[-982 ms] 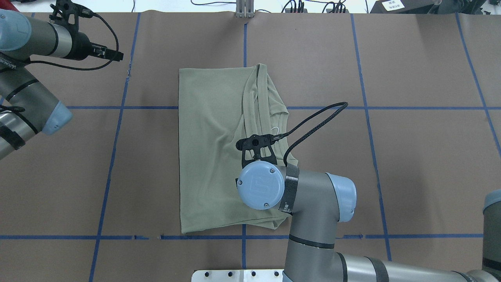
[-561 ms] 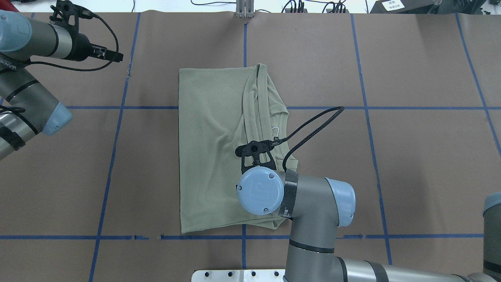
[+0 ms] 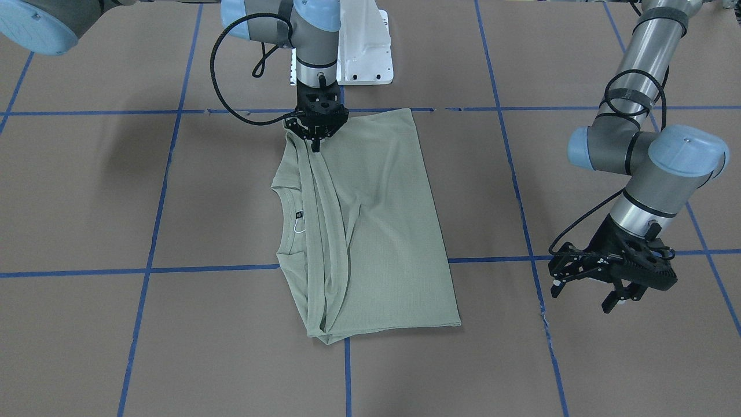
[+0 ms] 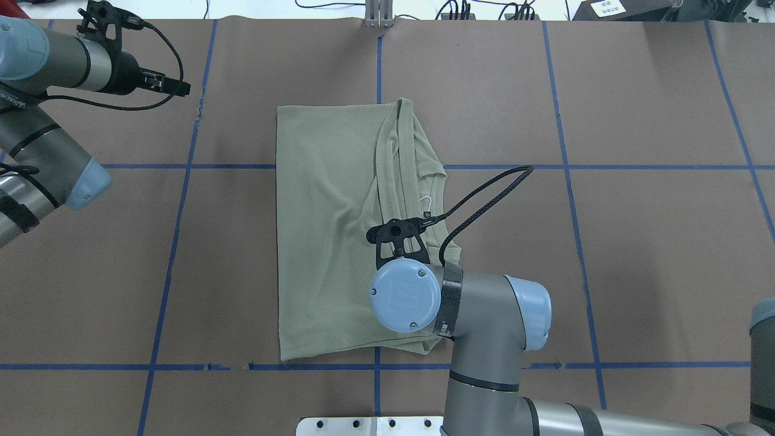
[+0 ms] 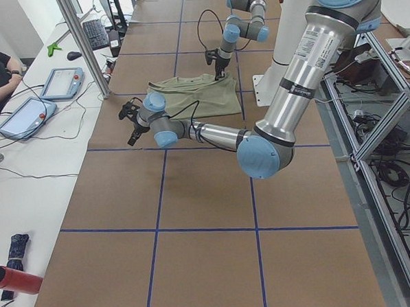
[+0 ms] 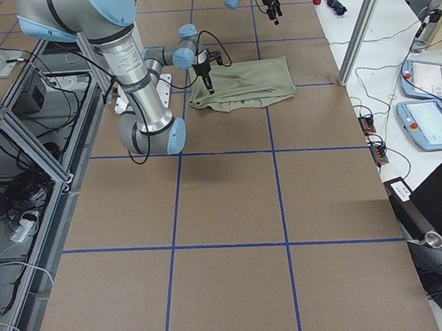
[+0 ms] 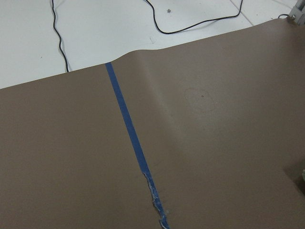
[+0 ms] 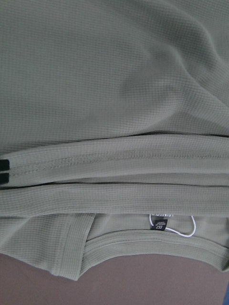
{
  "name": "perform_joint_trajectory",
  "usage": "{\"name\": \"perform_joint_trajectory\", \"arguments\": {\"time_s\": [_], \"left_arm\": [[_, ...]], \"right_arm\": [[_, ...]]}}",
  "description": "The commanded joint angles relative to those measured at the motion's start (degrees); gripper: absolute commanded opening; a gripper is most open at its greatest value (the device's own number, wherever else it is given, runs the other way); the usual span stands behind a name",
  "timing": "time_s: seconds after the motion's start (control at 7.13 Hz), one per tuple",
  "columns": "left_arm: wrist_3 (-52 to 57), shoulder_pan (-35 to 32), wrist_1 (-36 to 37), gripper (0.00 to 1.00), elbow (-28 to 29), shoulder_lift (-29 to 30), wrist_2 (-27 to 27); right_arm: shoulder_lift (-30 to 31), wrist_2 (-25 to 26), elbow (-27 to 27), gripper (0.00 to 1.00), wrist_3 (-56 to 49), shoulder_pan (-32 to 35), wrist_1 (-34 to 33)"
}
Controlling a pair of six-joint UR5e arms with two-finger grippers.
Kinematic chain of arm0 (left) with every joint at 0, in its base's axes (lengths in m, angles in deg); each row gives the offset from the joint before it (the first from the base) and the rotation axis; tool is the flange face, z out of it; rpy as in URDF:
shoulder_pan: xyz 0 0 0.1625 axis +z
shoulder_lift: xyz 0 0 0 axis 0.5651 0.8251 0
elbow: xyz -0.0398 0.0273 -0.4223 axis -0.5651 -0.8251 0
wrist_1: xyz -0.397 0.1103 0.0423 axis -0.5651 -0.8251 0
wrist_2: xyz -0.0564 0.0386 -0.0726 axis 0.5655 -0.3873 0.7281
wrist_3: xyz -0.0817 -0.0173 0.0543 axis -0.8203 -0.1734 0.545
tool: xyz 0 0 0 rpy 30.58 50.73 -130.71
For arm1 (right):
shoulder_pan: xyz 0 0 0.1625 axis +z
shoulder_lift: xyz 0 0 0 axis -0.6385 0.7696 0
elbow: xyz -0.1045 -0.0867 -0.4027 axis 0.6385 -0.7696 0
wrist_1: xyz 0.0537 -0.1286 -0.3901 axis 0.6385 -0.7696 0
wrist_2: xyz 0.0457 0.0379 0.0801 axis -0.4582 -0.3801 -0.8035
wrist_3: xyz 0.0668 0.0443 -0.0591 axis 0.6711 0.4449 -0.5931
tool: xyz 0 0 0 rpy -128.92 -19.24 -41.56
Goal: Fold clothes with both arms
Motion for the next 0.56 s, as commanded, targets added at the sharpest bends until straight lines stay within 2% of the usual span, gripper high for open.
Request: {"name": "perform_joint_trajectory", "arguments": {"time_s": [0.0, 0.14, 0.42], "left_arm": [[0.0, 0.0, 0.0, 1.00, 0.0, 0.0, 0.0], [0.0, 0.0, 0.0, 1.00, 0.0, 0.0, 0.0], [0.0, 0.0, 0.0, 1.00, 0.1, 0.0, 0.0]], "right_arm": [[0.0, 0.0, 0.0, 0.31, 0.0, 0.0, 0.1], [0.0, 0.0, 0.0, 0.35, 0.0, 0.0, 0.1], [-0.1, 0.0, -1.2, 0.35, -1.0, -0.1, 0.2]]}}
